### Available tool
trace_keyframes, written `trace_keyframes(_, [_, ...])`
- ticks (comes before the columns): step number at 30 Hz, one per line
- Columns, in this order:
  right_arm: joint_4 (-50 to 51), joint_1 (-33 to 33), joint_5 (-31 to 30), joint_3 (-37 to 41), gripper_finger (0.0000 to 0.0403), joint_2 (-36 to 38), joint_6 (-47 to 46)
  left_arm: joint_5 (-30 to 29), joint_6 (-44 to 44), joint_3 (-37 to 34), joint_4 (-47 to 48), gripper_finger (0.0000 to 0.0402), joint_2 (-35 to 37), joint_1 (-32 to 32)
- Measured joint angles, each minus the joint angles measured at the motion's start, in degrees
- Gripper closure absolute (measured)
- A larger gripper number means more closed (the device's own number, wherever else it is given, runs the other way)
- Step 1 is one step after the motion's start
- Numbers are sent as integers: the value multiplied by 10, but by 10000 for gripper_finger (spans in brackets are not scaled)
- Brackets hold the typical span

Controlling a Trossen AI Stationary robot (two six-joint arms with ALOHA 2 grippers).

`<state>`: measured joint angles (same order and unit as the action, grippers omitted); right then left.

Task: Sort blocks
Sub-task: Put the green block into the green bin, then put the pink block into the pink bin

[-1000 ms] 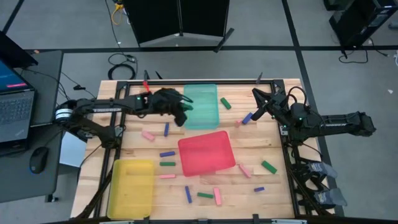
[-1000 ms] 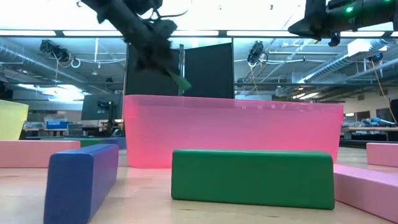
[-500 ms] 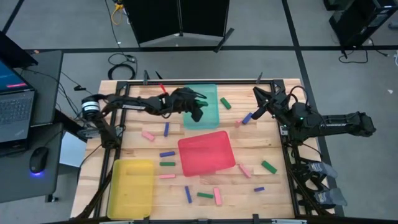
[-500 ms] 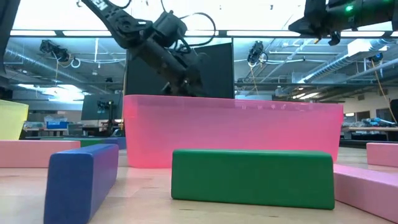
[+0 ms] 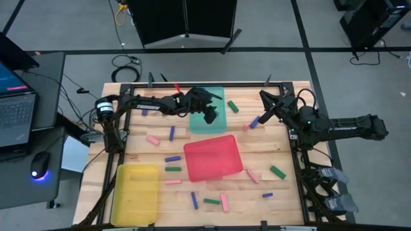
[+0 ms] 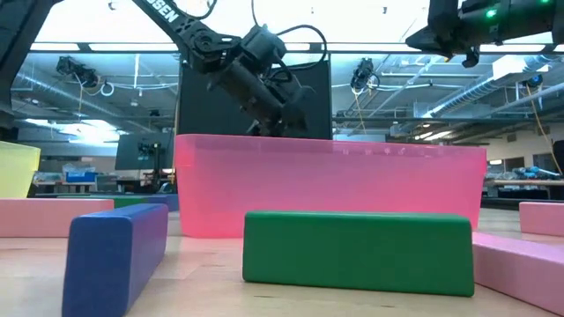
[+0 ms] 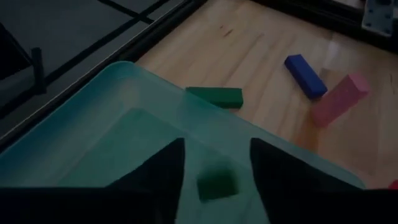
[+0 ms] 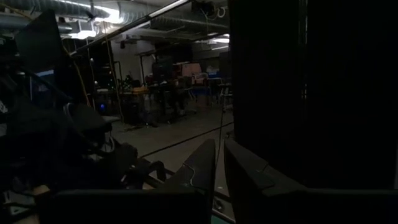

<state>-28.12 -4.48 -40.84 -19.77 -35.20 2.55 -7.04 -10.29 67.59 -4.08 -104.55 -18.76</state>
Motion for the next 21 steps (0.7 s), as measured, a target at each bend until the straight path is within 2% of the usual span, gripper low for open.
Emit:
trace_keyframes(5, [-6, 7, 0, 0, 357, -16, -6, 38, 25, 0, 3, 149, 13, -2])
trace_keyframes(9, [4, 18, 30, 0, 357, -32, -45, 51, 37, 0, 9, 132, 30, -5])
trace_keyframes(15, [61, 59, 109, 0, 343, -64, -98, 51, 40, -4, -9, 142, 85, -13])
trace_keyframes(17, [104, 77, 114, -1, 329, -74, -116, 50, 43, -14, -9, 149, 110, -16])
trace_keyframes(21, [256, 103, 90, -39, 290, -92, -173, 51, 42, -54, -31, 161, 170, -21])
